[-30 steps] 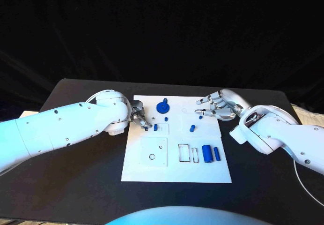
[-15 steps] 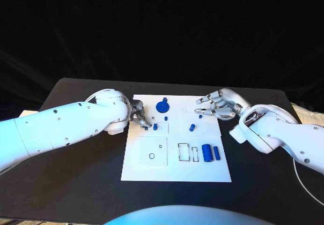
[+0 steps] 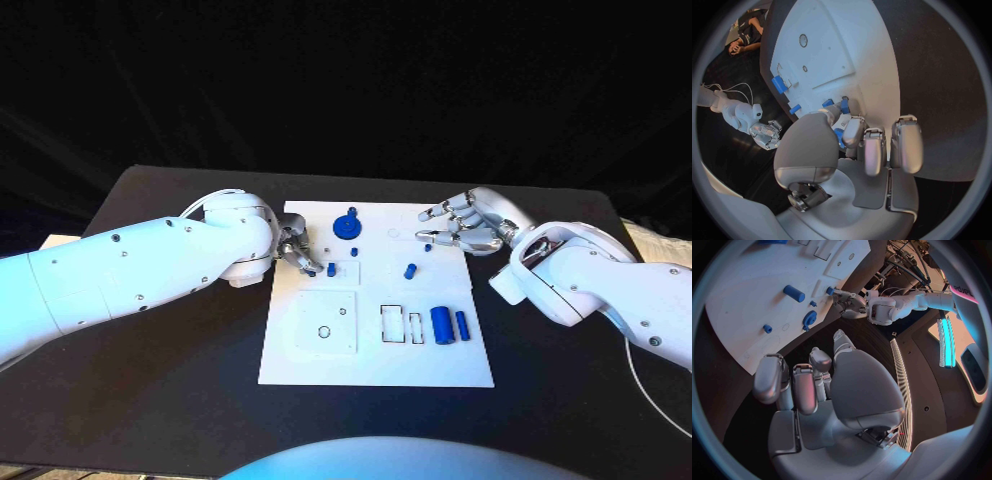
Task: Assemble the parts on the task board
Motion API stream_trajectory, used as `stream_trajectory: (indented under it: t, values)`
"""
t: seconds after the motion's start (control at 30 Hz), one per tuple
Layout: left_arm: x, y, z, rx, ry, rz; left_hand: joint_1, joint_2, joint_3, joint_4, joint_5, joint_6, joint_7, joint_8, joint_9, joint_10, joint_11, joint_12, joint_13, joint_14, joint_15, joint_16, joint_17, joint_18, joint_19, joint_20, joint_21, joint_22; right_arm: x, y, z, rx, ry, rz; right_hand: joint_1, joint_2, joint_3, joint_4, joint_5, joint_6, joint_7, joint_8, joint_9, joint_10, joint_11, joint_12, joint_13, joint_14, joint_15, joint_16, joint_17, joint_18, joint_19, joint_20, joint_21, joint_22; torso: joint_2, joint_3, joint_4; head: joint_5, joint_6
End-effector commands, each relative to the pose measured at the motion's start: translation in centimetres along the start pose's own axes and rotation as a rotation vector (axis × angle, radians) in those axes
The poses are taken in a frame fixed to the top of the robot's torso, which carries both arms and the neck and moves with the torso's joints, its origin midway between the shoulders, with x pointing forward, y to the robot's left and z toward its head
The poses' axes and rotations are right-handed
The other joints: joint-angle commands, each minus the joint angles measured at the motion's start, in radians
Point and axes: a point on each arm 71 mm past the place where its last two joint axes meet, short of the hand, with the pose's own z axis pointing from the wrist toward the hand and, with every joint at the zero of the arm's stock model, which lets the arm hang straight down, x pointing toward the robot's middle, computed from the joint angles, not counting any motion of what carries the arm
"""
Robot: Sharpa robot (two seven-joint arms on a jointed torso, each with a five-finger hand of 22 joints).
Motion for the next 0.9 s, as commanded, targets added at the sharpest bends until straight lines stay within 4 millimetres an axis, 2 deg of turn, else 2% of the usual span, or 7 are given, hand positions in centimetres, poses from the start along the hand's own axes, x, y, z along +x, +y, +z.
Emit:
stream_trajectory:
  t: [0.03,0.27,0.57,0.9]
  values:
    - [0.86,0.02,0.13,-0.006,0.043,0.033,0.014,0.006,0.065,-0.071,-0.001,0.005,-0.007,0.004,0.001,0.003,0.004,-0.002,0.0,0.104,0.001,0.003,0.263,-0.016,0.054,-0.002,0.001,0.126,0.16,0.08,0.01,-0.009,0.016,0.001,-0.004,0.009,-0.006,0.002,0.005,0.002,-0.001,-0.002,0.0,-0.006,0.001,-0.001,-0.001,0.055,0.002,-0.006,0.038,0.019,-0.008,-0.001,-0.004,-0.001,0.0,0.0003,0.001,0.0,-0.001]
    - [0.87,-0.07,0.11,-0.003,0.043,0.033,0.014,0.006,0.065,-0.071,-0.001,0.005,-0.007,0.004,0.001,0.003,0.004,-0.001,0.001,0.104,0.001,0.003,0.263,-0.016,0.054,-0.001,0.002,0.127,0.17,0.08,0.02,-0.009,0.017,0.001,-0.004,0.009,-0.006,0.002,0.005,0.002,-0.001,-0.002,0.0,-0.006,0.001,-0.001,-0.001,0.055,0.002,-0.006,0.038,0.019,-0.008,-0.001,-0.004,-0.001,0.0,0.0004,-0.001,0.001,-0.001]
    - [0.97,-0.17,0.08,0.006,0.056,0.042,0.012,0.005,0.063,-0.071,-0.005,0.006,-0.007,0.004,0.001,0.003,0.005,-0.002,-0.001,0.104,0.002,0.003,0.263,-0.016,0.054,-0.001,0.001,0.126,0.17,0.08,0.03,-0.008,0.016,0.001,-0.004,0.009,-0.006,0.002,0.005,0.002,-0.001,-0.002,0.0,-0.006,0.001,-0.001,-0.001,0.055,0.002,-0.006,0.038,0.019,-0.008,-0.001,-0.004,-0.001,0.0,0.0007,0.0003,-0.002,-0.003]
    - [0.97,-0.25,0.06,0.011,0.055,0.042,0.012,0.005,0.063,-0.071,-0.008,0.007,-0.007,0.004,0.001,0.003,0.005,-0.002,0.0,0.104,0.002,0.003,0.263,-0.016,0.054,-0.001,0.001,0.127,0.19,0.1,0.05,-0.009,0.016,0.001,-0.006,0.011,-0.008,0.004,0.006,0.002,-0.001,-0.002,0.0,-0.007,0.001,-0.002,-0.002,0.055,0.002,-0.007,0.038,0.019,-0.009,-0.001,-0.005,-0.003,0.0,0.0004,-0.0009,-0.003,-0.005]
